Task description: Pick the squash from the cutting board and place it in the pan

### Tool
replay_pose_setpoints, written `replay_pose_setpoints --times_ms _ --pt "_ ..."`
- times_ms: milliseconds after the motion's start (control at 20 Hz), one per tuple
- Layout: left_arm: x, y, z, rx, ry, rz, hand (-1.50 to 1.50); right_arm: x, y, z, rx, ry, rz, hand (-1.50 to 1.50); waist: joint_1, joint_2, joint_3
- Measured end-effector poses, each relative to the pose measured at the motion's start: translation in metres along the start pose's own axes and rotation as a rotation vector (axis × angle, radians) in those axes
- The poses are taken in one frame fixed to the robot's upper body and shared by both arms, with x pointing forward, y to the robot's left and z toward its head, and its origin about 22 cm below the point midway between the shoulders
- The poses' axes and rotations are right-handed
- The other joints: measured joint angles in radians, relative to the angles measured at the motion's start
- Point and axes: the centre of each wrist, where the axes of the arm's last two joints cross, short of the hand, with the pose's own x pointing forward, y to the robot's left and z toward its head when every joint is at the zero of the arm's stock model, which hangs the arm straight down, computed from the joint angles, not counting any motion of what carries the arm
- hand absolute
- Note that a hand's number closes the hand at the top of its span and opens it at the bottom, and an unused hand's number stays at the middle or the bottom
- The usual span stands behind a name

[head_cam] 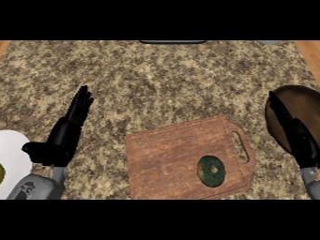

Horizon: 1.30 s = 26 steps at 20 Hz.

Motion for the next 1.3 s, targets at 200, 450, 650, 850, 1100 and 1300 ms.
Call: replay_pose_setpoints --times_ms 200,450,650,850,1100,1300 --pt "-0.021 0.004 0.013 0.087 0.135 0.059 0.00 0.007 0.023 0.007 0.124 -0.073 -0.136 1.50 0.007 -0.009 0.006" --pt "-0.051 0.012 0.041 0.235 0.347 0.150 0.00 0.016 0.056 0.031 0.235 -0.269 -0.200 -1.50 0.002 -0.017 0.007" --pt "-0.057 0.016 0.048 0.301 0.420 0.189 0.00 -0.001 0.078 0.084 0.176 -0.421 -0.157 -1.50 -0.027 -0.024 0.008" --pt "-0.055 0.019 0.053 0.315 0.444 0.201 0.00 -0.015 0.085 0.132 0.078 -0.471 -0.068 -1.50 -0.022 -0.022 0.008" --pt "-0.054 0.015 0.054 0.308 0.454 0.206 0.00 0.004 0.085 0.150 -0.018 -0.456 0.056 -1.50 -0.007 -0.018 0.007" --pt "-0.052 0.012 0.054 0.297 0.454 0.210 0.00 0.031 0.083 0.141 -0.056 -0.406 0.139 -1.50 0.003 -0.016 0.006"
